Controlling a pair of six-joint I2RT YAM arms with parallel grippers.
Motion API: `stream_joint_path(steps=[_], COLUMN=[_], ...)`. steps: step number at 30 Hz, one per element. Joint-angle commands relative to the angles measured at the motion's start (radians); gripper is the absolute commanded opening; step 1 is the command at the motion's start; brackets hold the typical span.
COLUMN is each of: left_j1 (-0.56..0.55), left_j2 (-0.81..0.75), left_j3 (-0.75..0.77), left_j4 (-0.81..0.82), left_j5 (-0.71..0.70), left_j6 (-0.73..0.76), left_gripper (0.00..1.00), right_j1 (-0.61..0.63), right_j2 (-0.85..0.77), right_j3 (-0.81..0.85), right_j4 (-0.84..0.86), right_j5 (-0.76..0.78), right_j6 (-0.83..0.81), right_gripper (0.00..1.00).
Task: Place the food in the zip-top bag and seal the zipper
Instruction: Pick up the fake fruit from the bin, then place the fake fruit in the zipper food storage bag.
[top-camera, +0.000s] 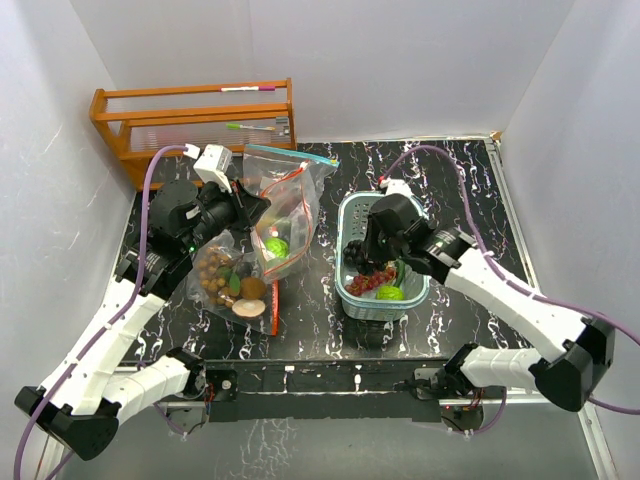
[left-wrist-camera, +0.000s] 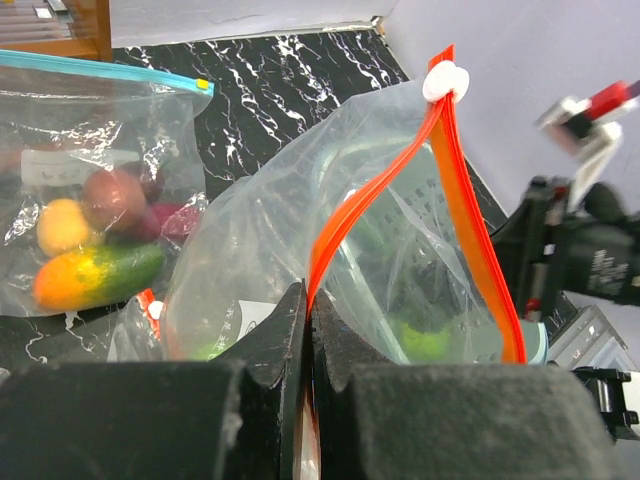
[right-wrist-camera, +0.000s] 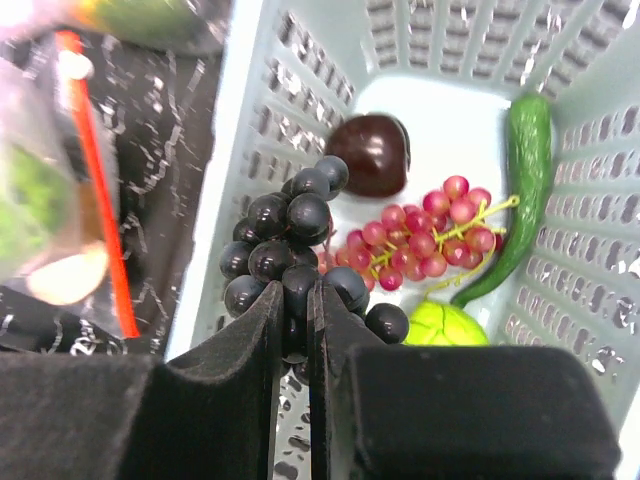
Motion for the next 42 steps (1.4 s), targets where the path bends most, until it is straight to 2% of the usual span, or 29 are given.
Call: stream_joint_path(steps=[1,7,16,25,30,42], left_j1=[-0.004,-0.004,-0.006,-0.013,-0.024,-0.061], left_j2=[-0.011,0.023,0.102,0.179,0.212,0.278], left_j3=[-0.014,-0.047,-0.122,-0.131,-0.131,-0.170], left_j4=[0.018,0.052,0.128,0.197,0.232,0.309], left_j5=[0.003,0.025,0.065,0.104,0.113,0.116], left_j6=[-0.005,-0.026,-0.048,-0.070,-0.078,-0.104], left_gripper=[0.00,0.00,0.00,0.00,0.00,0.00], right_j1=[-0.003,-0.003,-0.004,-0.003,-0.004,-0.003], right_j2=[-0.064,-0.115,-0.105,-0.022,0.035,0.066], right_j3=[0.088,0.161,0.388,0.527,0.546,0.464], right_j4=[-0.042,-0.057,-0.100,-0.005,0.091,0.209], right_j5=[0.025,0.032,0.060,-0.100,-0.226,-0.340], right_j6=[-0.051,-0.073,-0.130,-0.168,-0.162,-0.111], right_gripper=[0.08,0.08,0.08,0.08,0.08,0.08])
